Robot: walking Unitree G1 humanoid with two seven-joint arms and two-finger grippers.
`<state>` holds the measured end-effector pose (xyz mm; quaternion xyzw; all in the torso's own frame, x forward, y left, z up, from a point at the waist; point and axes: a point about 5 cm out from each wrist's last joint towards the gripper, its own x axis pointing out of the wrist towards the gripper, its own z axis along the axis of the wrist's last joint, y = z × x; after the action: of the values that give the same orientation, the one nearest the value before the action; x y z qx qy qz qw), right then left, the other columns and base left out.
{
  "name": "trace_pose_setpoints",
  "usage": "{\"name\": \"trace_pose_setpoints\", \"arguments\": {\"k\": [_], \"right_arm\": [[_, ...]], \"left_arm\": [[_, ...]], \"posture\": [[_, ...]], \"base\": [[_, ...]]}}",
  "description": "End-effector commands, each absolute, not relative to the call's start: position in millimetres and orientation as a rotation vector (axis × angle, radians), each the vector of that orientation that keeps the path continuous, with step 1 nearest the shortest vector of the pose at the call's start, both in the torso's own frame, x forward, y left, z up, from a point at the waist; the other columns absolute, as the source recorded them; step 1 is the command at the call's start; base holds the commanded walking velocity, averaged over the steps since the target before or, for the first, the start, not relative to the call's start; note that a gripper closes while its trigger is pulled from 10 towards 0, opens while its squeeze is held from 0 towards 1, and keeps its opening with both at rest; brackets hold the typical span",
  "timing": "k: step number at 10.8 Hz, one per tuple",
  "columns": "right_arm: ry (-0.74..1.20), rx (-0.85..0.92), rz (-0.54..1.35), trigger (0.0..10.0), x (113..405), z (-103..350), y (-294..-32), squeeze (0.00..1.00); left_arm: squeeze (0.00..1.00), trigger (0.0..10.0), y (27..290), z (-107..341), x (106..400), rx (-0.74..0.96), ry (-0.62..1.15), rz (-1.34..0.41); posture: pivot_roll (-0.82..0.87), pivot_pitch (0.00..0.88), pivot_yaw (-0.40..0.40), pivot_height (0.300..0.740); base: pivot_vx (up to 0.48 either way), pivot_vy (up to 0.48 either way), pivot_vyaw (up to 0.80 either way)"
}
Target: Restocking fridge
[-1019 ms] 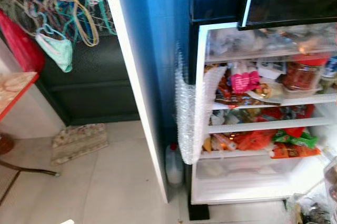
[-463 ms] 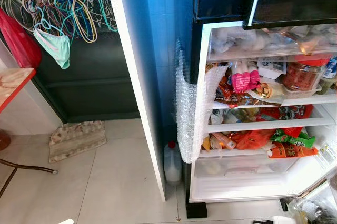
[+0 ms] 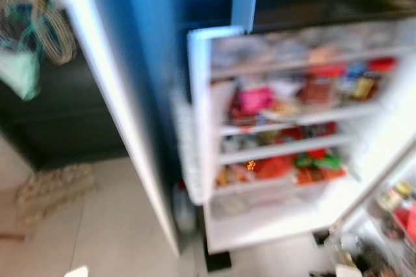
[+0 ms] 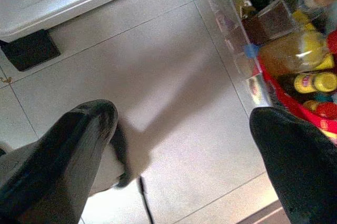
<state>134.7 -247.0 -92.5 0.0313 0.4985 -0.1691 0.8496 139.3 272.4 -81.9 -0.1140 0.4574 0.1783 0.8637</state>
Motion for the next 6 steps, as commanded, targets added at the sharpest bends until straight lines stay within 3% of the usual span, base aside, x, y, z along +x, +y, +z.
{"name": "trace_pose_setpoints", "arguments": {"k": [1,6], "right_arm": [[1.050,0.069,-0.357,10.0,132.5,-93.0,-247.6,0.00],[1.081,0.086,-0.338,10.0,123.3,-94.8,-252.3,0.00]], "left_arm": [[0.00,10.0,266.0,-86.8,132.4,-0.238,1.002,0.348],[0.00,10.0,269.0,-85.5,133.1,-0.230,0.998,0.348]], "posture": [[-0.14,0.000,0.058,0.740],[-0.13,0.000,0.071,0.740]], "base": [[0.000,-0.270,0.00],[0.000,-0.269,0.00]]}}
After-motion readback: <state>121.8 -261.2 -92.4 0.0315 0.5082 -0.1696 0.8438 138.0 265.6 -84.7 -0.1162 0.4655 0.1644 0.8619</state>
